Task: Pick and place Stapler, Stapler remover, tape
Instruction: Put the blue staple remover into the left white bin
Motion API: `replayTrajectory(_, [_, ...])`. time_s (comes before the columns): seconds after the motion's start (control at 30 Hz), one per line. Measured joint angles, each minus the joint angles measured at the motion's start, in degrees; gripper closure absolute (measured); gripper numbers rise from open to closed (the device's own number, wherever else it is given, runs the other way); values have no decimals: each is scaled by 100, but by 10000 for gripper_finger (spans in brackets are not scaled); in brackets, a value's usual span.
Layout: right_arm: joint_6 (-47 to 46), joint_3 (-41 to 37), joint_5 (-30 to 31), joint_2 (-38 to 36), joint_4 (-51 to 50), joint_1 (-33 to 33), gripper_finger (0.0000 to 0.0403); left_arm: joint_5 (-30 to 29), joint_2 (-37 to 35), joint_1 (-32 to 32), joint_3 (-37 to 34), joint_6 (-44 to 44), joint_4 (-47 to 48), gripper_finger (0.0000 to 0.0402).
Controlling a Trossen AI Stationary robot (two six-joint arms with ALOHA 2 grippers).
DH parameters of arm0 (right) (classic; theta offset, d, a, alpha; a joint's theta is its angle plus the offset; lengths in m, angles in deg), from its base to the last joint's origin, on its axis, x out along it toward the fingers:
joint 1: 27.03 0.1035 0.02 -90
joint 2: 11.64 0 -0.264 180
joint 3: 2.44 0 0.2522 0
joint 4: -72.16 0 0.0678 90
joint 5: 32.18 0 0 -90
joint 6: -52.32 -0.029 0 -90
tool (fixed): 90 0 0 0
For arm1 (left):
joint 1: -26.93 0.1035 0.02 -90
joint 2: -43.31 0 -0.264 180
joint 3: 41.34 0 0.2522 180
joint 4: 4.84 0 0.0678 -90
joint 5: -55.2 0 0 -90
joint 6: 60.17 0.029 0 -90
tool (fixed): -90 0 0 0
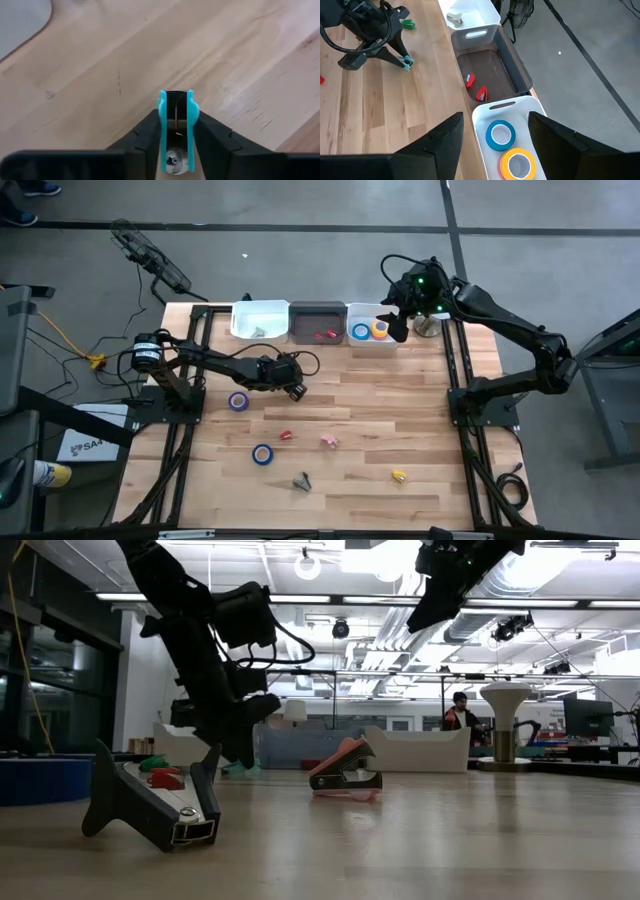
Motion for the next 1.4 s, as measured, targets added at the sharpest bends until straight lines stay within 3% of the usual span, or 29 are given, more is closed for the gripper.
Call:
replayTrajectory(0.1, [2, 0, 0, 0, 0, 0, 188, 3, 0, 0, 0, -76, -9, 325])
replayTrajectory(0.73, [24, 0, 15, 0, -2, 0, 188, 40, -134, 68, -7, -415, 33, 325])
replayTrajectory(1.4, [24, 0, 70, 0, -15, -2, 188, 252, -1689, 1444, -4, -523, 157, 325])
